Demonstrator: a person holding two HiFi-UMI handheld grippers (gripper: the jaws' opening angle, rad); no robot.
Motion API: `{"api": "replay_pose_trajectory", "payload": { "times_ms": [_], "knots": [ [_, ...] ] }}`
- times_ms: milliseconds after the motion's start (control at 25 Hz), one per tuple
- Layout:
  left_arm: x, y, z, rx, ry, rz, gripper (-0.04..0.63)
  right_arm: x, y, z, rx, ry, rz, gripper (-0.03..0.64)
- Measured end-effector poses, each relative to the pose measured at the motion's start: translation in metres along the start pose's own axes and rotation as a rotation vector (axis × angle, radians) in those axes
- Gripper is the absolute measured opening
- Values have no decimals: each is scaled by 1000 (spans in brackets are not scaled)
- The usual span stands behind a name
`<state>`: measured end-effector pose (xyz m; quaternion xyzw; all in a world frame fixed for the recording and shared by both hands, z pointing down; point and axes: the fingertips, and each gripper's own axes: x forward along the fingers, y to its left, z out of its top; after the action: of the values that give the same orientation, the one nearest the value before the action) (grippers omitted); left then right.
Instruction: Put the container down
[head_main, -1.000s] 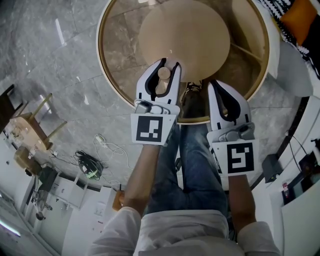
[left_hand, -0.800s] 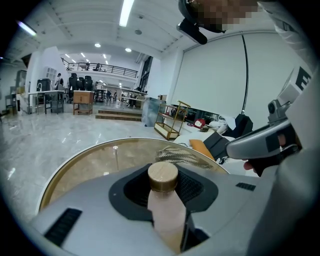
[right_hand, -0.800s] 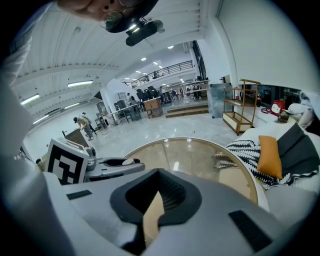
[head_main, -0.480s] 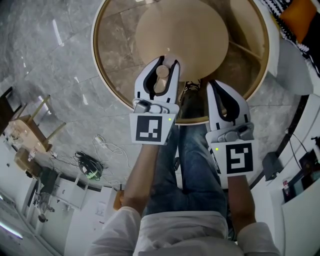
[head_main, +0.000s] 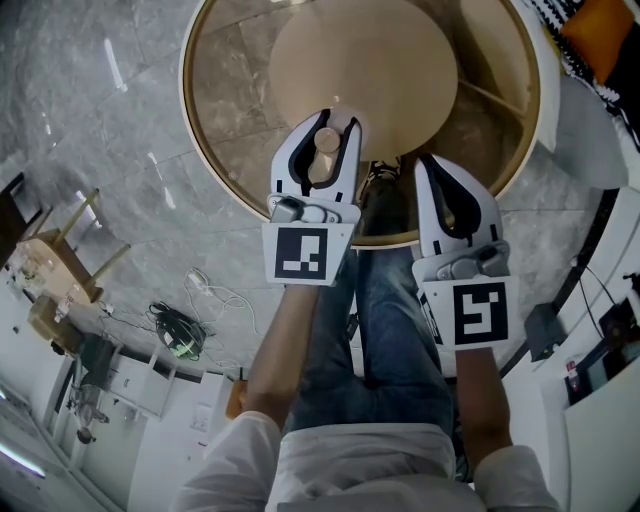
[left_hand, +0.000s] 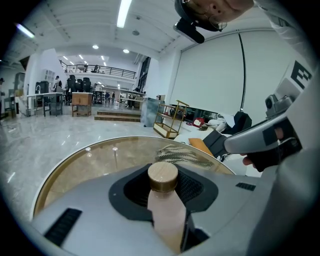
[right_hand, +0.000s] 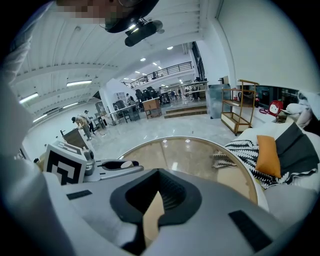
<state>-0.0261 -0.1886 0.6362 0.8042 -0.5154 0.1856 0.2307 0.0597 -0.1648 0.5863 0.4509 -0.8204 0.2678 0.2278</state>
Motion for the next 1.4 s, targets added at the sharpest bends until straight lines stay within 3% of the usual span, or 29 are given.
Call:
{"api": "replay_pose_trajectory", "payload": {
  "times_ms": [400, 1120, 1400],
  "knots": [
    [8, 0, -7, 8, -10, 8, 132, 3, -4, -7, 16, 21, -5, 15],
    [15, -12, -9, 177, -75, 11, 132, 1, 2, 7, 11, -15, -9, 15],
    [14, -12, -9, 163, -104, 12, 132, -9, 5, 5, 24, -19, -33, 15]
  ]
}}
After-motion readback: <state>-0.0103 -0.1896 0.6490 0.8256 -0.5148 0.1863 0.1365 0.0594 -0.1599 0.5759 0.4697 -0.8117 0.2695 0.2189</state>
